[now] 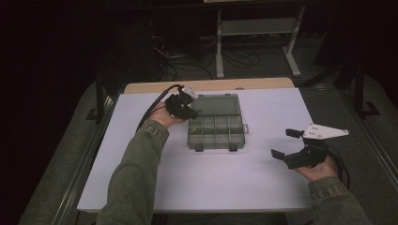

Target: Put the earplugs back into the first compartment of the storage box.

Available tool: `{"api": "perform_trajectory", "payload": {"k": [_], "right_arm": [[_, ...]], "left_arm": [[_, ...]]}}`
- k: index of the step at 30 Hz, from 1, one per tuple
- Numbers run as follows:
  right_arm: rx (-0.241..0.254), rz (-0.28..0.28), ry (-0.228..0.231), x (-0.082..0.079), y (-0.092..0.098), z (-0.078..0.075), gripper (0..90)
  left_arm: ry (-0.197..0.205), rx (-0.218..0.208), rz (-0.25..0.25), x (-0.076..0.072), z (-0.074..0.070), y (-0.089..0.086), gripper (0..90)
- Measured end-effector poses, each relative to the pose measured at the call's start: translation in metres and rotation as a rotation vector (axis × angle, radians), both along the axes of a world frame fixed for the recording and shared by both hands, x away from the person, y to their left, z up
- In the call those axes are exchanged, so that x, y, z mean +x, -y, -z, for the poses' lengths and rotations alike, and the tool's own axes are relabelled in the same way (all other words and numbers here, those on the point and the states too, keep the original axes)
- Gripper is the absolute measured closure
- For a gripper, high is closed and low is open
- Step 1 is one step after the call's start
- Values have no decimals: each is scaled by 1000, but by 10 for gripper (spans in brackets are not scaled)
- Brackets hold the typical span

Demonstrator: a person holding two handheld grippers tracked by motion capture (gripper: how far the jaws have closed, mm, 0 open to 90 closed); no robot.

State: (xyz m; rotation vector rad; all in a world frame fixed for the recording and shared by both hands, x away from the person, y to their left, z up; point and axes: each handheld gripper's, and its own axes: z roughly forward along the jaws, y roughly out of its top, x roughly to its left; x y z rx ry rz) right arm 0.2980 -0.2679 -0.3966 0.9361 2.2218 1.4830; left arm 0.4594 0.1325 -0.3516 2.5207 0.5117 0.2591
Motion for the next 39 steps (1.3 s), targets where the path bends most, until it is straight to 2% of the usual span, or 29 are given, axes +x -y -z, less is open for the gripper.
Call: {"api": "perform_trajectory", "payload": {"k": [7,11,15,19,25,26,30,33,37,39], "right_arm": [[-2,-3,1,1,0,1,0],[-3,-3,0,1,0,1,0],[-2,-3,0,1,1,1,0],[-4,-1,-2,0,0,1,0],[-6,0,4,0,0,1,0],[-5,0,3,-1,0,0,0],[-3,2,2,-1,0,0,0],[-5,2,1,-1,0,0,0],[-8,3,1,0,-1,0,0],[-6,2,3,-1,-1,0,0]], "left_arm": [[-43,-16,-11,8,18,4,825],[-62,6,-8,9,25,6,805],[-65,-46,-12,6,24,3,708],[-72,-69,-2,2,20,0,601],[-44,-129,-7,-11,9,-10,399],[-45,-148,-11,-14,8,-13,382],[-28,-156,-19,-21,6,-22,294],[-16,-190,-26,-27,2,-29,244],[13,-195,-21,-38,-3,-36,186],[16,-208,-17,-43,-3,-38,165]]}}
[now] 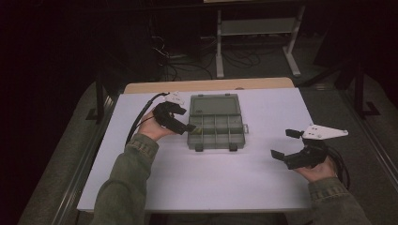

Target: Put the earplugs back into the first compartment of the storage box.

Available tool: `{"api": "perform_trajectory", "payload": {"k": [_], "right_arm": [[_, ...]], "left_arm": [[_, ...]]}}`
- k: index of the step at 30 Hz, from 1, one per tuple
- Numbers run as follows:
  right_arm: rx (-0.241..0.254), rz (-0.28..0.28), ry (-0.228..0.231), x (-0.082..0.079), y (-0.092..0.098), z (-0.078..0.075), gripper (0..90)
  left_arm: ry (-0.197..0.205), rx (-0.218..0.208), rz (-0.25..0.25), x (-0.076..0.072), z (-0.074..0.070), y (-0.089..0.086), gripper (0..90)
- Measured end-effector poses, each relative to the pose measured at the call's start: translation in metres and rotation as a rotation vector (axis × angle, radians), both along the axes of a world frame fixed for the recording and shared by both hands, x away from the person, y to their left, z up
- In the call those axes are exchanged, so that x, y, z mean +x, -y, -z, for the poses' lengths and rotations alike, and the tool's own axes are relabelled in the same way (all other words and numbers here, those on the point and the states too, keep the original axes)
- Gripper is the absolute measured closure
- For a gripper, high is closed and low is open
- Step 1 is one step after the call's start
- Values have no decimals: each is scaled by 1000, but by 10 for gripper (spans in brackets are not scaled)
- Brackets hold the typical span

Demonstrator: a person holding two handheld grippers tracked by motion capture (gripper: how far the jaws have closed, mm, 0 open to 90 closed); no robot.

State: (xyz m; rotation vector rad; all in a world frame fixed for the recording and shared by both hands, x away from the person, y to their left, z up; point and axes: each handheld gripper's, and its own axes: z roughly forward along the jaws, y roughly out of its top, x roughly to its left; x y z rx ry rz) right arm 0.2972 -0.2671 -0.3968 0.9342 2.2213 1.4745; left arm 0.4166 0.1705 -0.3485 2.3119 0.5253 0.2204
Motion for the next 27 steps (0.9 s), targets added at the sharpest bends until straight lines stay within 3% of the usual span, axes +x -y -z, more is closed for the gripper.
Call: {"api": "perform_trajectory", "payload": {"k": [10,21,27], "right_arm": [[0,4,-2,0,0,0,0],[0,6,-1,-1,0,0,0],[0,6,-2,-2,0,0,0]], "left_arm": [[-6,-17,4,-22,-1,-10,72],[66,-59,-46,-49,11,-34,0],[70,-86,-67,-59,16,-47,0]]}}
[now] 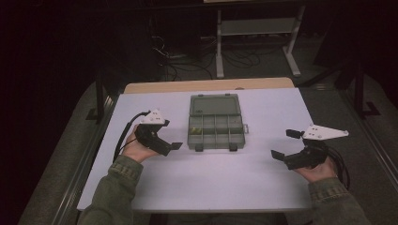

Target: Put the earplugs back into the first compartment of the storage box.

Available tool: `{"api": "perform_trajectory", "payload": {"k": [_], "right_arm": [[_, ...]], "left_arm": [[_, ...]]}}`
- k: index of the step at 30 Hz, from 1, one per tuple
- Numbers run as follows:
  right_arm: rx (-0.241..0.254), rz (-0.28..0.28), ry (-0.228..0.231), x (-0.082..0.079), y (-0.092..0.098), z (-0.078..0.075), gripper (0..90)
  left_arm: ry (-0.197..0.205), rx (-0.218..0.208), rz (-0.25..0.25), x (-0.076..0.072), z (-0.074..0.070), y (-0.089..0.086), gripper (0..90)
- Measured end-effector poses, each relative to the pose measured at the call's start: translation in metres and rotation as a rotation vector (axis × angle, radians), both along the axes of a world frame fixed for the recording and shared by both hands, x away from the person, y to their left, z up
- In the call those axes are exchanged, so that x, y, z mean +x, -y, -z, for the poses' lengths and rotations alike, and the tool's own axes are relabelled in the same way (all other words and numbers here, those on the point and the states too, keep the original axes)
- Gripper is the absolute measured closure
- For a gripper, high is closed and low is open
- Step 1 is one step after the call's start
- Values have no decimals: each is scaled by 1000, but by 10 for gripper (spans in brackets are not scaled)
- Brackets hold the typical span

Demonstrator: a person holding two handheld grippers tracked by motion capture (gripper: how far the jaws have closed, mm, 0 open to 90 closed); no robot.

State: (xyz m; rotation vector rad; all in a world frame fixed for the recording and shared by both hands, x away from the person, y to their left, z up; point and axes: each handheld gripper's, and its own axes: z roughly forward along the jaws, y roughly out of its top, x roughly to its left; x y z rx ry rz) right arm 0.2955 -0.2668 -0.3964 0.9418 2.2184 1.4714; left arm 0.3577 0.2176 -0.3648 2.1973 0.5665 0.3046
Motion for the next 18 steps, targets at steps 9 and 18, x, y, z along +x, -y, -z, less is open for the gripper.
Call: {"api": "perform_trajectory", "payload": {"k": [9,18], "right_arm": [[1,1,6,0,0,0,0],[3,-2,4,-1,0,0,0]], "left_arm": [[7,-55,-30,-15,10,-20,0],[53,-156,-85,-31,12,-44,0]]}}
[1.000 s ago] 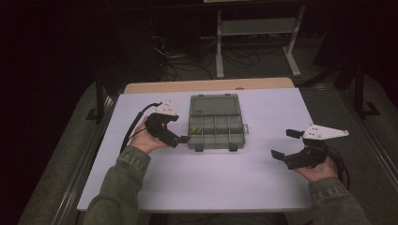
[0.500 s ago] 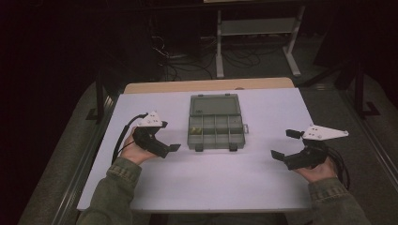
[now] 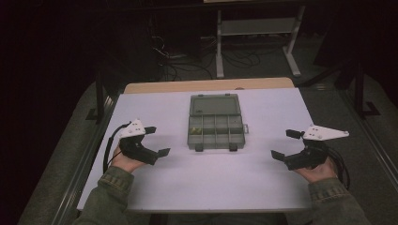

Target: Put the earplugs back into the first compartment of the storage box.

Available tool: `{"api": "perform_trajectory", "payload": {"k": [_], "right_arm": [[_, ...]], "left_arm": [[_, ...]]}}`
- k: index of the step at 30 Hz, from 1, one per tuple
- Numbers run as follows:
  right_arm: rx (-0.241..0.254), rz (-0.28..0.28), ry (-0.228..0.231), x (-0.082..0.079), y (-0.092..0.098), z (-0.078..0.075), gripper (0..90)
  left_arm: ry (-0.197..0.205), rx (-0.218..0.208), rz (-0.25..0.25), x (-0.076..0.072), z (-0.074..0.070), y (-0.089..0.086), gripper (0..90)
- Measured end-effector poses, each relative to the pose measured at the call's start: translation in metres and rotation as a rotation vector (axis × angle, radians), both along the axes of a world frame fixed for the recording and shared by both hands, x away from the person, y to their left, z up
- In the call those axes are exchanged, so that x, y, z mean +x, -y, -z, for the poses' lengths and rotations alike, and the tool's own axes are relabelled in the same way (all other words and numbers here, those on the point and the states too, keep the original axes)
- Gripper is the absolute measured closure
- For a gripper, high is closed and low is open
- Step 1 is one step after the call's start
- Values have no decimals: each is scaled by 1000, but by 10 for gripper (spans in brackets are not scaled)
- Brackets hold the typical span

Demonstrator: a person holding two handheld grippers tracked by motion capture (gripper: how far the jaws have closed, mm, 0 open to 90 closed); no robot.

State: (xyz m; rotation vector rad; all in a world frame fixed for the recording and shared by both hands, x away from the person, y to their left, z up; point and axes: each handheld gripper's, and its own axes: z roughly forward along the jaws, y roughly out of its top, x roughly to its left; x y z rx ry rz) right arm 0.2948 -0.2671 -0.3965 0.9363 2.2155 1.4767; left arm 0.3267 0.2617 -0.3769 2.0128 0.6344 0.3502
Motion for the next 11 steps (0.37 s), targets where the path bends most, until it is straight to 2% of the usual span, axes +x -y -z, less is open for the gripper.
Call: {"api": "perform_trajectory", "payload": {"k": [6,8,11], "right_arm": [[1,-3,2,0,0,0,0],[0,-3,1,0,0,0,0],[3,-3,2,0,0,0,0]], "left_arm": [[36,-81,-38,-15,-2,-20,0],[54,-103,-46,-19,-2,-26,0],[57,-123,-60,-22,-1,-32,0]]}}
